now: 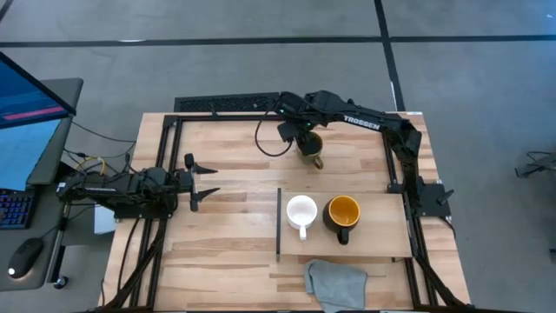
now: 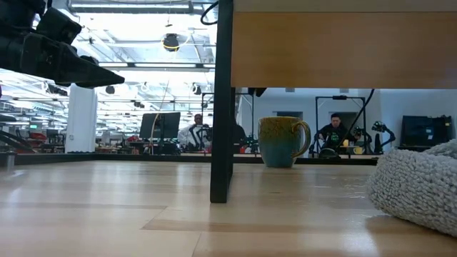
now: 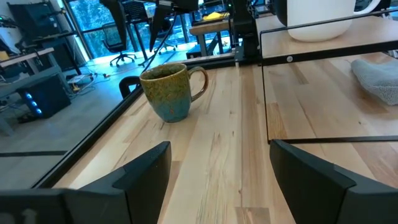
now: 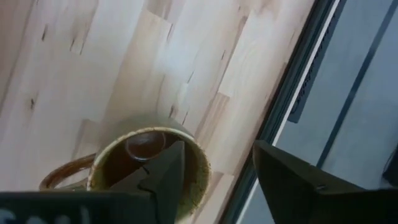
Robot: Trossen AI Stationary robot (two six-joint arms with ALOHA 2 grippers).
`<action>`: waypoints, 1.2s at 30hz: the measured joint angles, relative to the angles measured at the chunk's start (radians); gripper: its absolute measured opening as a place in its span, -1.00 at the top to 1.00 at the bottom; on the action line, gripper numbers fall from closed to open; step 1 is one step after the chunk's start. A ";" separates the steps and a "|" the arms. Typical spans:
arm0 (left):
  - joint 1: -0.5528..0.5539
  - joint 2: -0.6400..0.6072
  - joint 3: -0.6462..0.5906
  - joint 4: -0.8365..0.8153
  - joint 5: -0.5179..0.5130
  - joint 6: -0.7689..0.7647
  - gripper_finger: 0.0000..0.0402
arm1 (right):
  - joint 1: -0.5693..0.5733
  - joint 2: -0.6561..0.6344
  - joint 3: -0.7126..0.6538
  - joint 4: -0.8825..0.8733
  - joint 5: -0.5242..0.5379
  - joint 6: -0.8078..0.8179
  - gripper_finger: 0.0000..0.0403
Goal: Stack small to large cups/mugs on shelf
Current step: Put the blue mug on the shelf
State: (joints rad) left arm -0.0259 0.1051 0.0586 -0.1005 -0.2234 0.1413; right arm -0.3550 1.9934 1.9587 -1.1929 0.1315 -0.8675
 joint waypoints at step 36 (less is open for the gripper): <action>0.000 0.000 0.000 0.000 0.000 -0.010 -0.32 | -0.027 0.005 0.000 -0.062 0.114 -0.001 -0.21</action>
State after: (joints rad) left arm -0.0257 0.1051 0.0586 -0.1005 -0.2234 0.1310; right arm -0.3825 1.9987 1.9587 -1.2547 0.2458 -0.8688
